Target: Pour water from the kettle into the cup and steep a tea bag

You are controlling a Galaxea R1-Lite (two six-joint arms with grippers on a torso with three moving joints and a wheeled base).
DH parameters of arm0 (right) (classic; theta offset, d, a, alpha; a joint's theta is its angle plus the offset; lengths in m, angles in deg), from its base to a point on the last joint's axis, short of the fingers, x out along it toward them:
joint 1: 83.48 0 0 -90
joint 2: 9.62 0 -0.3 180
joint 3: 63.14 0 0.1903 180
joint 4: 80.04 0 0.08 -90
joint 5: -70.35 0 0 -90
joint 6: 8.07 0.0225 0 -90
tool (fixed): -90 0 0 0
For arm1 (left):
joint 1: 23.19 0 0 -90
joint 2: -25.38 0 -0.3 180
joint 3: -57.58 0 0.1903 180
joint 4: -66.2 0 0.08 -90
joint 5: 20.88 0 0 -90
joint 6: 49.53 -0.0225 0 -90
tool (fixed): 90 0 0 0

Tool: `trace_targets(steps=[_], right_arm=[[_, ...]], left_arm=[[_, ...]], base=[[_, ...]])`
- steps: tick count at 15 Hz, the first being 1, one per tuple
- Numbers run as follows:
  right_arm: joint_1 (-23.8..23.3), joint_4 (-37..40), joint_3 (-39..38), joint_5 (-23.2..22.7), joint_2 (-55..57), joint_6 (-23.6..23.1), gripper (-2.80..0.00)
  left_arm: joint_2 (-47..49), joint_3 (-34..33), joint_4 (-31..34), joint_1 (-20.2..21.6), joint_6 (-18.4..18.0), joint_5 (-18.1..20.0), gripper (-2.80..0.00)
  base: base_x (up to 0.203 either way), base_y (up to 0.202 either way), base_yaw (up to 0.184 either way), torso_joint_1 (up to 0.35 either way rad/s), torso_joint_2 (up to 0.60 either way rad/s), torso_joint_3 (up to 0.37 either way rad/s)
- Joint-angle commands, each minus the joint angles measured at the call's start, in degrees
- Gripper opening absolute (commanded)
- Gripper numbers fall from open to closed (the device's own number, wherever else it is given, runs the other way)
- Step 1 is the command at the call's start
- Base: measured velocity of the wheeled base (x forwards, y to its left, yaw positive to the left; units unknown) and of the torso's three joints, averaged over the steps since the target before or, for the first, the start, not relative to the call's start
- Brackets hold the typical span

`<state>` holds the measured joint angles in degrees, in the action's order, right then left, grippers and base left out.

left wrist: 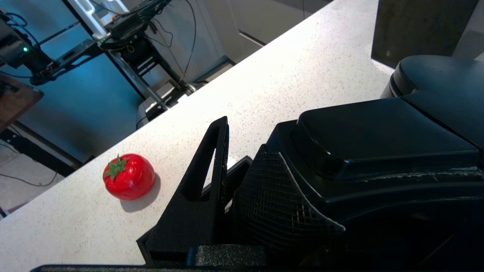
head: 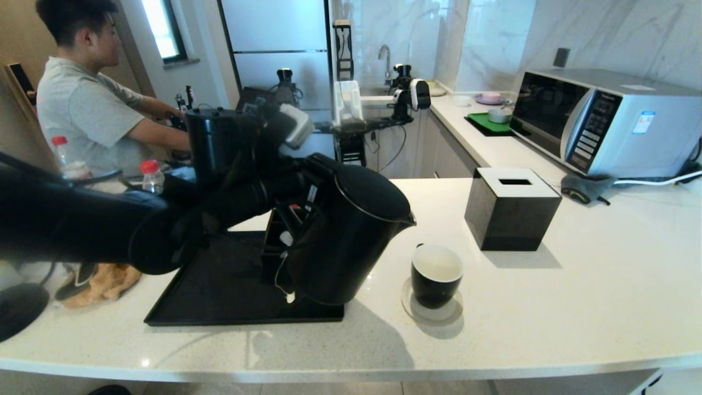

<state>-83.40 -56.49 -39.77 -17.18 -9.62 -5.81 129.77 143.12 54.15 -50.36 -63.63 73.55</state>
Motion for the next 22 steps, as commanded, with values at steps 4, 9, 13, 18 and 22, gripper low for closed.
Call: trace_targets(steps=[4, 9, 13, 18, 22], right_arm=[[0.0, 0.0, 0.0, 0.0, 0.0, 0.0, -2.8], [0.0, 0.0, 0.0, 0.0, 0.0, 0.0, -2.8], [0.0, 0.0, 0.0, 0.0, 0.0, 0.0, -2.8], [0.0, 0.0, 0.0, 0.0, 0.0, 0.0, -2.8], [0.0, 0.0, 0.0, 0.0, 0.0, 0.0, -2.8]], left_arm=[[0.3, 1.1, 1.5, -1.2, -0.5, -1.7, -2.8], [0.8, 2.7, 3.3, -1.9, -1.6, -3.0, -2.8], [1.5, 2.9, 3.4, -2.4, -1.7, -3.3, -2.8], [2.2, 4.0, 5.0, -2.8, -2.8, -4.5, -2.8], [2.7, 4.9, 6.7, -3.1, -3.1, -4.6, -2.8]], base=[[0.0, 0.0, 0.0, 0.0, 0.0, 0.0], [0.0, 0.0, 0.0, 0.0, 0.0, 0.0], [0.0, 0.0, 0.0, 0.0, 0.0, 0.0], [0.0, 0.0, 0.0, 0.0, 0.0, 0.0], [0.0, 0.0, 0.0, 0.0, 0.0, 0.0]])
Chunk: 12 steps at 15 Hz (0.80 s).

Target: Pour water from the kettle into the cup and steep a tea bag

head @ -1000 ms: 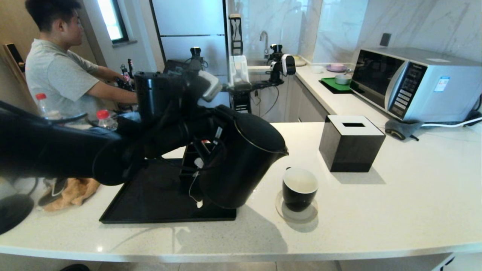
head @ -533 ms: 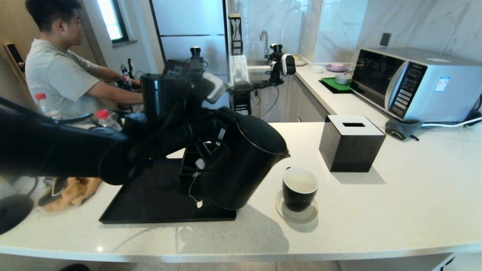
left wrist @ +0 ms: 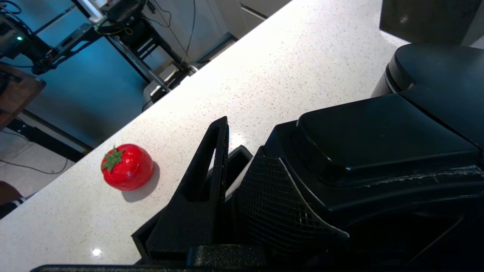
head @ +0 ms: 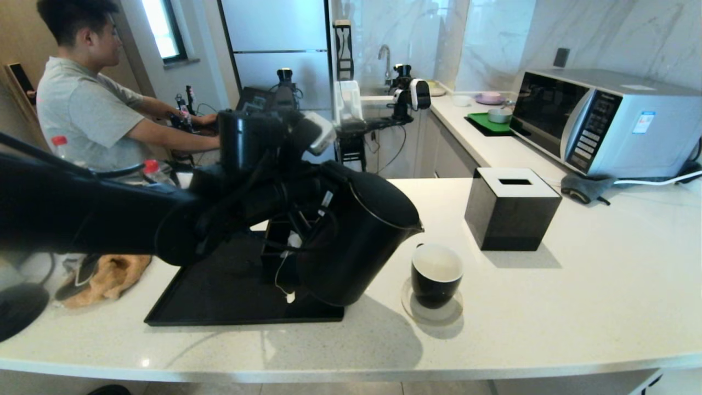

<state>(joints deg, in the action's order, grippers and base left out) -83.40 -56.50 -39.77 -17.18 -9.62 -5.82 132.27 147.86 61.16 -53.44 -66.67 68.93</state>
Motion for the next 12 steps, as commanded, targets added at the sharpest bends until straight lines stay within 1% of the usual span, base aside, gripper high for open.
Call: trace_targets(steps=[1, 2, 5, 10, 12], right_arm=[[0.0, 0.0, 0.0, 0.0, 0.0, 0.0, -2.8], [0.0, 0.0, 0.0, 0.1, 0.0, 0.0, -2.8], [0.0, 0.0, 0.0, 0.0, 0.0, 0.0, -2.8], [0.0, 0.0, 0.0, 0.0, 0.0, 0.0, -2.8], [0.0, 0.0, 0.0, 0.0, 0.0, 0.0, -2.8]], left_arm=[[0.2, 0.1, 0.1, -0.1, -0.1, 0.0, -2.8], [0.2, 0.1, 0.1, -0.1, -0.5, -0.1, -2.8], [0.3, 0.1, 0.1, -0.9, -1.1, -2.4, -2.8], [1.1, 1.3, 1.5, -1.5, -1.1, -2.9, -2.8], [1.9, 2.8, 2.1, -1.8, -1.2, -4.0, -2.8]], base=[[0.0, 0.0, 0.0, 0.0, 0.0, 0.0], [0.0, 0.0, 0.0, 0.0, 0.0, 0.0], [0.0, 0.0, 0.0, 0.0, 0.0, 0.0], [0.0, 0.0, 0.0, 0.0, 0.0, 0.0], [0.0, 0.0, 0.0, 0.0, 0.0, 0.0]])
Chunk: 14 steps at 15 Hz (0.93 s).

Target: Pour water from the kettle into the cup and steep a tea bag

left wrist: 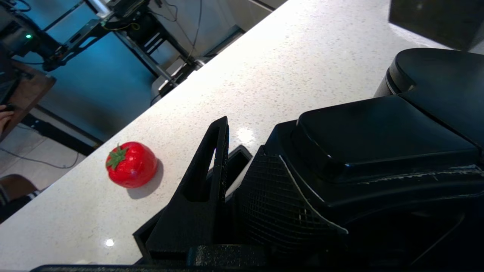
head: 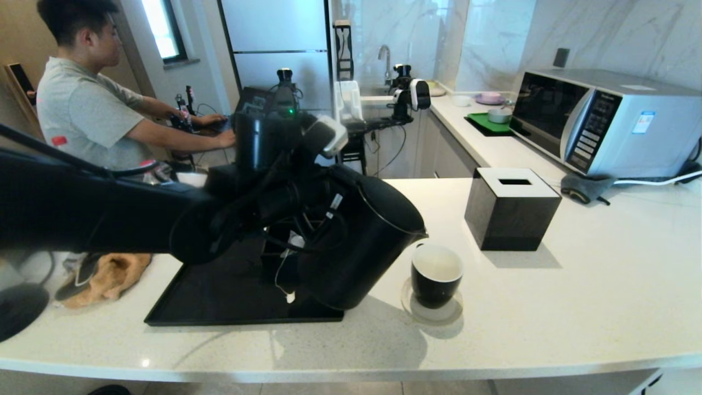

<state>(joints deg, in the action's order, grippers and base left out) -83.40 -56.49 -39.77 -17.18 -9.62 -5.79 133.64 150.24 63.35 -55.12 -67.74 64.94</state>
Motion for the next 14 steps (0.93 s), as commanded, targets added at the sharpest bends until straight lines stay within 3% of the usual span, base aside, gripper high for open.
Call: trace_targets(steps=[1, 14], right_arm=[[0.0, 0.0, 0.0, 0.0, 0.0, 0.0, -2.8], [0.0, 0.0, 0.0, 0.1, 0.0, 0.0, -2.8]], left_arm=[[0.9, 1.0, -0.1, -0.3, -0.2, -0.7, -2.8], [2.0, 5.4, 6.1, -0.4, -1.9, -1.4, -2.8]], base=[[0.0, 0.0, 0.0, 0.0, 0.0, 0.0], [0.0, 0.0, 0.0, 0.0, 0.0, 0.0]])
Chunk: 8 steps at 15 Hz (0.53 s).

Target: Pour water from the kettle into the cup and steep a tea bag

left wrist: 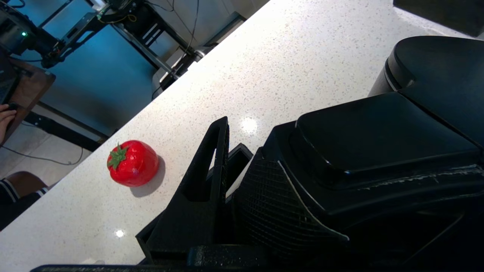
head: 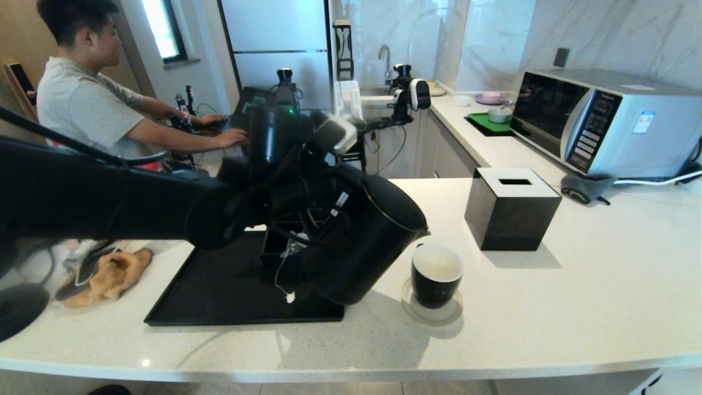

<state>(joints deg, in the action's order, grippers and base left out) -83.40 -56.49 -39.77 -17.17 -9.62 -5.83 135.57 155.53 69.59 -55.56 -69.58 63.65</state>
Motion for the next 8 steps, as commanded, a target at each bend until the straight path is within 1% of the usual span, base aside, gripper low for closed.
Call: trace_targets(steps=[1, 4, 7, 8], right_arm=[[0.0, 0.0, 0.0, 0.0, 0.0, 0.0, -2.8], [0.0, 0.0, 0.0, 0.0, 0.0, 0.0, -2.8], [0.0, 0.0, 0.0, 0.0, 0.0, 0.0, -2.8], [0.0, 0.0, 0.0, 0.0, 0.0, 0.0, -2.8]], left_arm=[[0.1, 0.3, -0.1, 0.0, -0.3, -0.1, -2.8], [0.1, 0.3, -0.1, 0.1, -2.1, -0.1, -2.8], [0.1, 0.3, 0.0, 0.0, -2.5, -1.9, -2.8], [0.0, 0.3, 0.0, 0.0, -3.7, -1.9, -2.8]], base=[[0.0, 0.0, 0.0, 0.0, 0.0, 0.0], [0.0, 0.0, 0.0, 0.0, 0.0, 0.0], [0.0, 0.0, 0.0, 0.0, 0.0, 0.0], [0.0, 0.0, 0.0, 0.0, 0.0, 0.0]])
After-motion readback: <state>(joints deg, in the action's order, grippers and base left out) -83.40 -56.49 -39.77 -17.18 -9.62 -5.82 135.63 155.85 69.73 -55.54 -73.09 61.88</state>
